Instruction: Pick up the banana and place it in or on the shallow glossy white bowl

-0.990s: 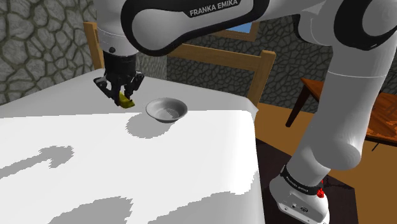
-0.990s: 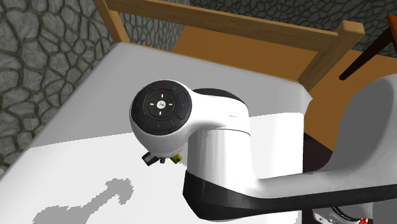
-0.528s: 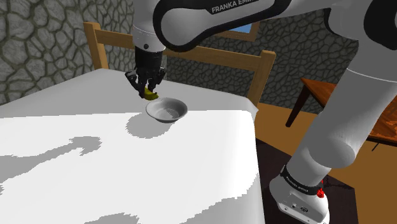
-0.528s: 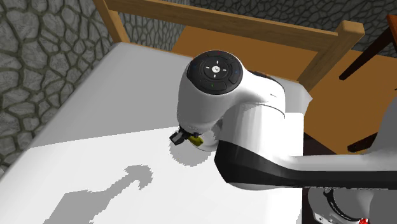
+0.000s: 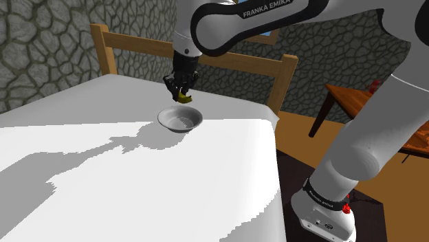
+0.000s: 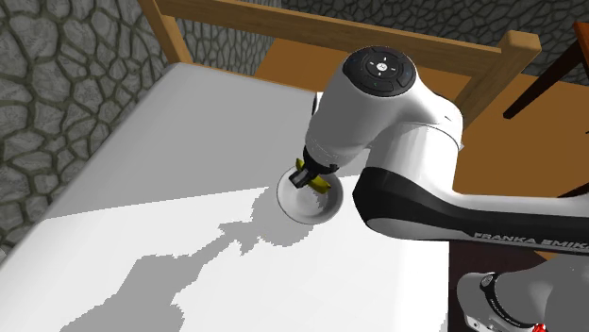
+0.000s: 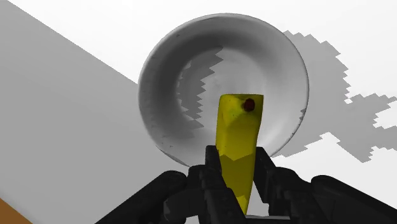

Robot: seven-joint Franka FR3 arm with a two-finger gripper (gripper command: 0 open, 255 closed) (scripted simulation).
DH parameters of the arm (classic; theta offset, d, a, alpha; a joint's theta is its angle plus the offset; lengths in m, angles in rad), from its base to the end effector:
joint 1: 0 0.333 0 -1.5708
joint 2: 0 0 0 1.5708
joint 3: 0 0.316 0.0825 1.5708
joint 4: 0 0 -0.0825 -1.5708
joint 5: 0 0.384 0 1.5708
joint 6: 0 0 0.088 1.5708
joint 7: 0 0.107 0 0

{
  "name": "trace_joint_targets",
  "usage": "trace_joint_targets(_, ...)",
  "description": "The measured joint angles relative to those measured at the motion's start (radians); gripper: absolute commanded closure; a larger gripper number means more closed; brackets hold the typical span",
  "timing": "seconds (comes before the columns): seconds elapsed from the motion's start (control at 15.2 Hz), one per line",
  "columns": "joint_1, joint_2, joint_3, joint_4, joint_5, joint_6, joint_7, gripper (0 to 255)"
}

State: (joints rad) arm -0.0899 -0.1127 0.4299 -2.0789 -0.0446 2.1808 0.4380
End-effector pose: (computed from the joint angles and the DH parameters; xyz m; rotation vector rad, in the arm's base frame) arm 0.5104 0.1854 0.4931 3.1180 -0.1151 0.3464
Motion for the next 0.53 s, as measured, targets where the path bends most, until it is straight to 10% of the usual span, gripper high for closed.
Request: trace_joint_targets(0.53, -0.001, 0.027, 0.004, -0.077, -0.018, 0.101, 0.017, 255)
